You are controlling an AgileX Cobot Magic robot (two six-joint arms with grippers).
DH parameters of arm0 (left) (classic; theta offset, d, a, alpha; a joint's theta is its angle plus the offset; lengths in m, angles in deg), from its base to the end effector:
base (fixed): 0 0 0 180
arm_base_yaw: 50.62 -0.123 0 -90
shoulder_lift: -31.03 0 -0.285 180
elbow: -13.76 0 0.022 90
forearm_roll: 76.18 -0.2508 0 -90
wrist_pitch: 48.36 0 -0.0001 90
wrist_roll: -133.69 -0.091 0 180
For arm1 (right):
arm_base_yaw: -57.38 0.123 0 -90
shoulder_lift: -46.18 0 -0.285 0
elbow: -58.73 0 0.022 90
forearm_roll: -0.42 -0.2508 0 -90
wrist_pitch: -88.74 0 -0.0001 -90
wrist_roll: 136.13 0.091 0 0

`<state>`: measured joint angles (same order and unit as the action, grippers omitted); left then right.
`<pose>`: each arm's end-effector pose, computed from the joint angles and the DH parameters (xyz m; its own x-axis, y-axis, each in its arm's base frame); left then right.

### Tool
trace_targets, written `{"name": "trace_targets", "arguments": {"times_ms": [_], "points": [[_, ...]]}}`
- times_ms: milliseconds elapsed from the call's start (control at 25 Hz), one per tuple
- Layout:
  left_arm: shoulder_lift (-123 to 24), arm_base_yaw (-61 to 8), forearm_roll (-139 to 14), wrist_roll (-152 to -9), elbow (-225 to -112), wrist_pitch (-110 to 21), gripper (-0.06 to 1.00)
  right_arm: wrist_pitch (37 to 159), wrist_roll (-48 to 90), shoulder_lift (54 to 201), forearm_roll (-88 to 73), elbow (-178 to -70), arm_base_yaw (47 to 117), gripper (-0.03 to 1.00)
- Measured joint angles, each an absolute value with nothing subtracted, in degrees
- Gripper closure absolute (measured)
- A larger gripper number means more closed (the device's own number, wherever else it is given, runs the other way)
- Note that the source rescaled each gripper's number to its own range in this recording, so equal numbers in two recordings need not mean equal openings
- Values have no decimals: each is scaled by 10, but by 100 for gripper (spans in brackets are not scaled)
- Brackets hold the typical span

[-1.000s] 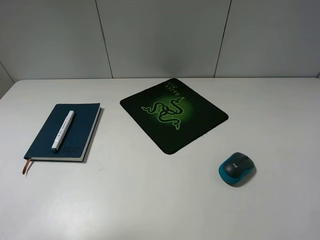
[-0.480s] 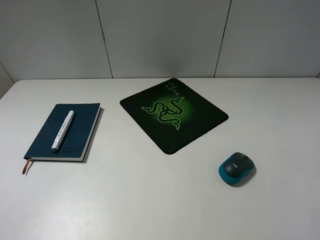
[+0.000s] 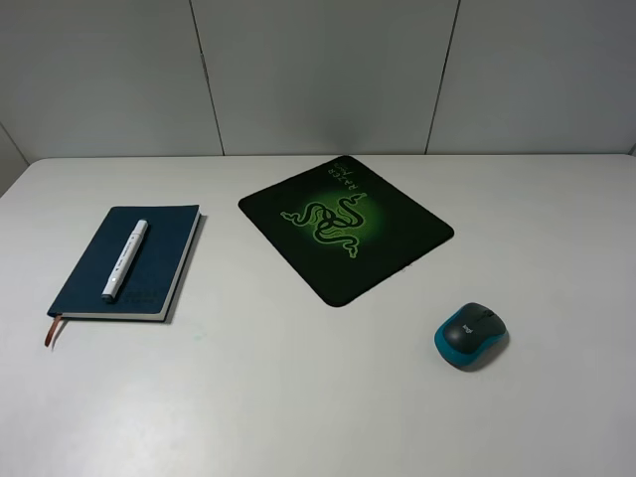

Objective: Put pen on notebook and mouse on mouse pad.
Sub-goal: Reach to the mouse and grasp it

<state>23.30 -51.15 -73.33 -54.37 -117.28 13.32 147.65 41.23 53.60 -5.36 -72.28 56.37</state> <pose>-0.0049 -0.0040 0.2742 -0.4680 0.1124 -0.8765 0.0845 0.9930 0.0822 -0.0037 0.0079 0.2782 -0.4259 0.0136 -0.9047 -0.0579 0.9974 0.0423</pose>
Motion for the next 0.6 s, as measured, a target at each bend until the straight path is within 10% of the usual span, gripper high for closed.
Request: {"name": "trace_targets", "arguments": {"times_ms": [600], "points": [[236,-512,-732,-555,-1173,130,-6,1476,412,536,-54,-723,564,-3]]}}
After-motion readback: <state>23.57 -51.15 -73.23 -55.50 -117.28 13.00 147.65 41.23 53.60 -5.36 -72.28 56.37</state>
